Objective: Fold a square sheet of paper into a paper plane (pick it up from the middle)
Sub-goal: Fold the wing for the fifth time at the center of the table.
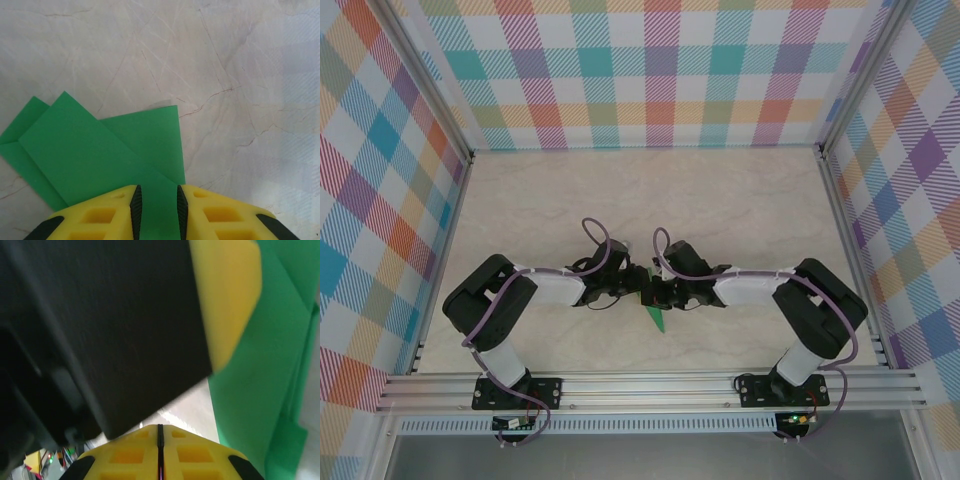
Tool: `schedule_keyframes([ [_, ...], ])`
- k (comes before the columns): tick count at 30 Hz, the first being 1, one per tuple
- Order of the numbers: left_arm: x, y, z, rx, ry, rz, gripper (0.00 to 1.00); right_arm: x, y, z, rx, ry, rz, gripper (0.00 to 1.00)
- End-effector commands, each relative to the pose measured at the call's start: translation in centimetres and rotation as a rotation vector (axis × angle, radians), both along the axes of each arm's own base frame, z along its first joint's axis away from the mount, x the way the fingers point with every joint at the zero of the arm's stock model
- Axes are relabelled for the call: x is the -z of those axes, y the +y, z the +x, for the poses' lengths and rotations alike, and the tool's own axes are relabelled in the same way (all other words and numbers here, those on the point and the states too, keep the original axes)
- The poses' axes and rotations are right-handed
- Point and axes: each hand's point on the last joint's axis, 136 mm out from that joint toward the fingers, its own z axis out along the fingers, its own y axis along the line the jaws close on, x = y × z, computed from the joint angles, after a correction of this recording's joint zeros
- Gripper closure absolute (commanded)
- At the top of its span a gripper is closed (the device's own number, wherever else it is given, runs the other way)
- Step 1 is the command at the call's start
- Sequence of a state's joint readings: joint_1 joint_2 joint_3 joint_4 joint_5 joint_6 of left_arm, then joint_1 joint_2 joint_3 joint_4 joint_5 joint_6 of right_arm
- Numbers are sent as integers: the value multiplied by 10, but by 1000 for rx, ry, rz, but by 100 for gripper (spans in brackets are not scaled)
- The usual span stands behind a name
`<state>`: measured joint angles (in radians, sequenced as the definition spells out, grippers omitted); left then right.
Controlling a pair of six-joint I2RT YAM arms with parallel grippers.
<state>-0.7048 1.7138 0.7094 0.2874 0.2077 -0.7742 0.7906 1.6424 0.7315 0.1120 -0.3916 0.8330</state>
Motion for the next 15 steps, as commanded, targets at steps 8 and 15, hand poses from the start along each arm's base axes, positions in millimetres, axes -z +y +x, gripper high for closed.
schedule_keyframes([
  [8,30,16,-12,-24,59,93,72,50,-19,-8,34,122,-115,91],
  [15,34,19,-13,-32,64,111,72,32,-24,-19,19,109,-79,90],
])
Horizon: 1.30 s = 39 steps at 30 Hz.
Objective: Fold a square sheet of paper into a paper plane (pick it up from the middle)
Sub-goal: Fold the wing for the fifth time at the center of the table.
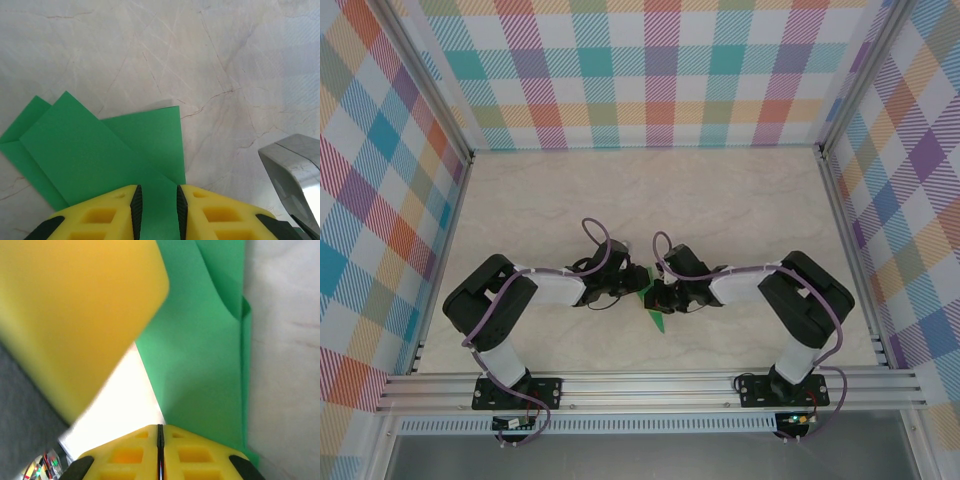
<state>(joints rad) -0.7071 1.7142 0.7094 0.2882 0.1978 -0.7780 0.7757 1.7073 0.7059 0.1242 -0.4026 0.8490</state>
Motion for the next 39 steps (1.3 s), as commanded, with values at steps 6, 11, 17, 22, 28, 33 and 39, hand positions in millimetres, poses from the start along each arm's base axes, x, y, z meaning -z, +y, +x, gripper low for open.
schedule_keyframes([
  [6,36,22,-13,-39,75,122,73,7,-21,-30,-25,69,-19,87],
  [11,36,22,-13,-42,77,122,73,23,-33,-40,-13,106,-69,87],
  [17,36,22,-13,-45,79,128,73,11,-36,-42,-33,71,-52,87],
  [22,36,22,-12,-44,78,128,73,14,-29,-50,-96,104,-21,87],
  [28,36,23,-13,-48,81,130,73,39,-50,-54,-40,119,-134,88],
  [33,36,23,-13,-44,84,132,73,22,-47,-52,-48,81,-97,89],
  [39,38,22,-15,-33,89,129,73,-19,-30,-49,-92,18,30,87],
])
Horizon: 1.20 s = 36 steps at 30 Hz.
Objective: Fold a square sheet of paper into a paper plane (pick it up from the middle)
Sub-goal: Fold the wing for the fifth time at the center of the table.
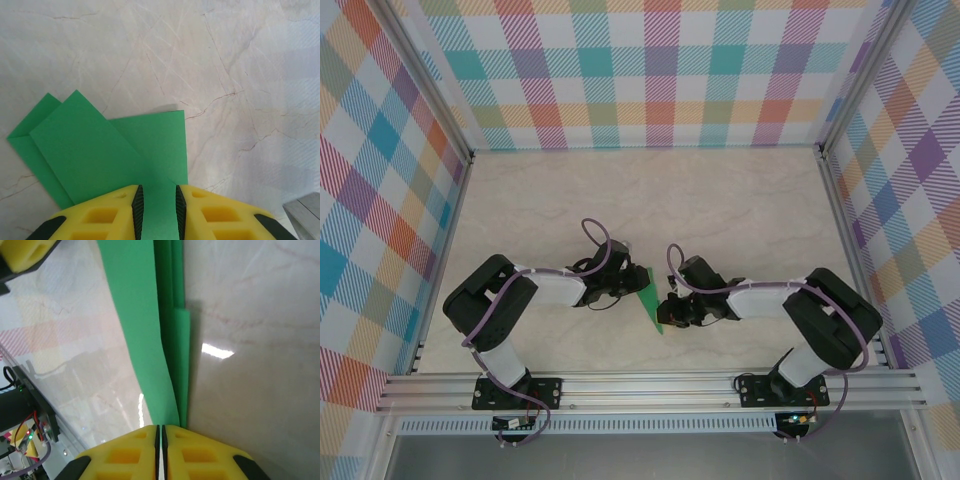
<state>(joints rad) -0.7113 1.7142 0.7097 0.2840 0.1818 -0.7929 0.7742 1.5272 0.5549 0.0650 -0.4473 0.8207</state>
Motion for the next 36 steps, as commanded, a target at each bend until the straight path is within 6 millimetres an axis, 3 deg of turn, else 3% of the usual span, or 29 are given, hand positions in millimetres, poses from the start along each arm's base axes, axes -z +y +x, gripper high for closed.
schedule_keyframes([
  [1,36,20,-15,-13,86,121,73,-15,2,-9,-53,-13,33,86],
  [5,37,17,-15,-8,90,116,73,-22,8,-10,-69,-16,71,85],
  [9,38,17,-14,-10,91,115,73,-8,10,-15,-88,23,50,84],
  [15,37,18,-14,-10,90,122,73,25,-13,-29,-54,78,-54,84],
  [20,38,18,-14,-7,92,124,73,32,-23,-39,-54,100,-72,83],
  [23,37,17,-14,-6,90,117,73,17,-14,-29,-60,59,-43,83],
  [30,38,16,-14,-7,93,115,73,-32,12,17,8,-115,28,83],
  [36,38,16,-13,-8,96,114,73,-29,32,45,77,-129,41,84],
])
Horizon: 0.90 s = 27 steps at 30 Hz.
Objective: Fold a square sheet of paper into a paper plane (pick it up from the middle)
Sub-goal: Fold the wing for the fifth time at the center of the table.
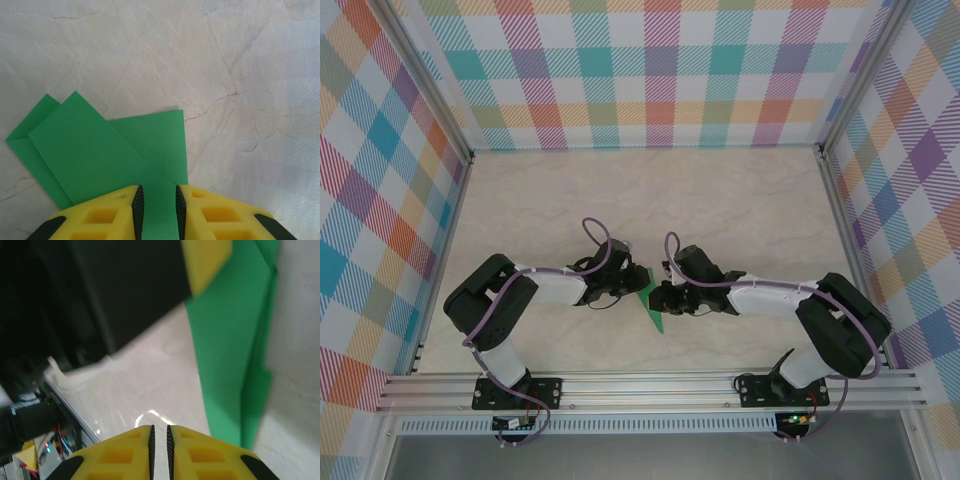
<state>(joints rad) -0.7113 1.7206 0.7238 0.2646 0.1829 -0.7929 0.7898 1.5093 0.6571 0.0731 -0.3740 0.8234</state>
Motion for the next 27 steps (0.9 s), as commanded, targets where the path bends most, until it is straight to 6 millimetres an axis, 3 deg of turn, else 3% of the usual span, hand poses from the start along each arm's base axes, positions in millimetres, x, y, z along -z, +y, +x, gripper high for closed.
schedule_keyframes([
  [1,37,16,-14,-9,88,107,73,7,12,17,58,7,7,84],
  [6,38,18,-16,-10,94,111,73,16,26,31,93,19,40,84],
  [9,37,18,-15,-11,94,112,73,30,20,34,123,30,-14,84],
  [15,37,19,-16,-8,95,123,73,69,2,6,88,151,-115,84],
  [17,37,19,-16,-8,94,125,74,72,-6,0,85,161,-141,84],
  [24,41,19,-17,-9,106,132,74,28,5,-10,-20,107,-30,81],
  [27,40,19,-16,-10,106,129,74,19,9,-13,-49,104,6,80],
])
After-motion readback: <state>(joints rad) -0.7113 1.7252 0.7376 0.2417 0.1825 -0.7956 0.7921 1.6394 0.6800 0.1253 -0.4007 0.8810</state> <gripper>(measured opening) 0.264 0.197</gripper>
